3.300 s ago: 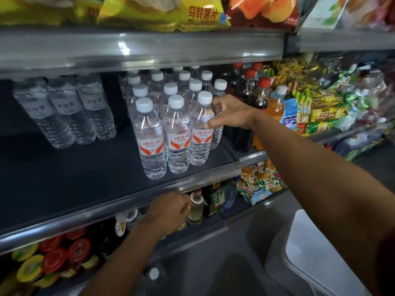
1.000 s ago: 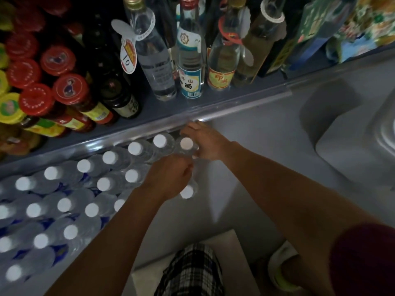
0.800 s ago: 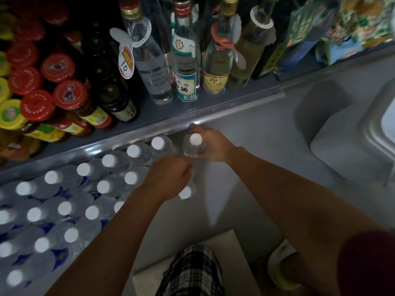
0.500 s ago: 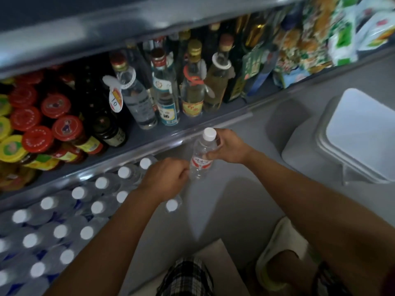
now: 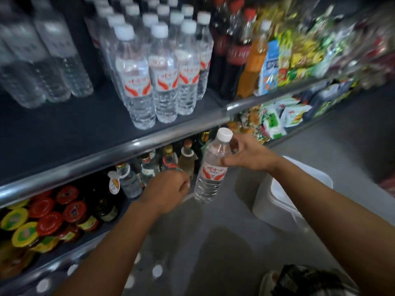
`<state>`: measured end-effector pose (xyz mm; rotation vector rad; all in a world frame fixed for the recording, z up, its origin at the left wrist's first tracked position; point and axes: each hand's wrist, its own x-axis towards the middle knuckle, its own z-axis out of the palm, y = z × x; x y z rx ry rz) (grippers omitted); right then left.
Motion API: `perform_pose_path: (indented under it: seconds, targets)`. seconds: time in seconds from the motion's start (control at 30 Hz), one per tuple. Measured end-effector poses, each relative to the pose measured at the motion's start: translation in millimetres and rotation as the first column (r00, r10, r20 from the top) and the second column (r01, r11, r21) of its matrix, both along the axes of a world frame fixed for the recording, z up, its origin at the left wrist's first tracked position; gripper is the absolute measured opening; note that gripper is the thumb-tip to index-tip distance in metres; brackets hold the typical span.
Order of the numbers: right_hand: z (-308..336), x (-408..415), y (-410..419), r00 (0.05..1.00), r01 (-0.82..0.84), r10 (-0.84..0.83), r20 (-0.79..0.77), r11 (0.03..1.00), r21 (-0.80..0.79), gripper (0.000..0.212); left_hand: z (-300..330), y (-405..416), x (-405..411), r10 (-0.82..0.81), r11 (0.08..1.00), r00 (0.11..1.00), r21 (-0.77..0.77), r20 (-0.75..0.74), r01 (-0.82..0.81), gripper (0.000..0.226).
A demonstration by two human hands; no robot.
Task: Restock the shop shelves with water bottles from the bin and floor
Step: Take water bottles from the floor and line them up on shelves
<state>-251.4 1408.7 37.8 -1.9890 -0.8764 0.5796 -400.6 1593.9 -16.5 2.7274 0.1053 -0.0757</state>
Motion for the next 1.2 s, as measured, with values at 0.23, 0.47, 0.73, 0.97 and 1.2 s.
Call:
perform_pose_path:
  seconds: [0.23, 0.47, 0.73, 0.97, 1.2]
  targets:
    - [102.3, 34.8, -3.1, 0.983, -0.051, 0.049, 0.179, 0.999, 0.009, 0.032, 86.7, -4.7, 38.1, -0.037, 0.997, 0.996, 0.077, 0.078, 0.031, 0.017]
    - [157.7, 84.8, 18.2, 0.969, -0.121, 0.106, 0.222, 0.991, 0.054, 0.035, 120.3, 3.1, 68.4, 0.015, 0.996, 0.991, 0.081, 0.136, -0.026, 0.016]
    - [158.0, 133.7, 61.2, 0.961, -0.151, 0.140, 0.236, 0.988, 0.027, 0.039, 102.6, 16.3, 86.5, 0.081, 0.993, 0.992, 0.075, 0.098, -0.089, 0.020]
    - [147.6, 156.8, 89.5, 0.961, -0.188, 0.188, 0.205, 0.982, -0.016, 0.042, 84.7, 22.2, 90.3, 0.093, 0.991, 0.993, 0.090, 0.067, -0.099, 0.020]
    - [140.0, 172.3, 95.6, 0.969, -0.185, 0.194, 0.151, 0.980, -0.070, 0.043, 68.1, 23.0, 90.9, 0.097, 0.990, 0.994, 0.094, 0.051, -0.101, 0.017]
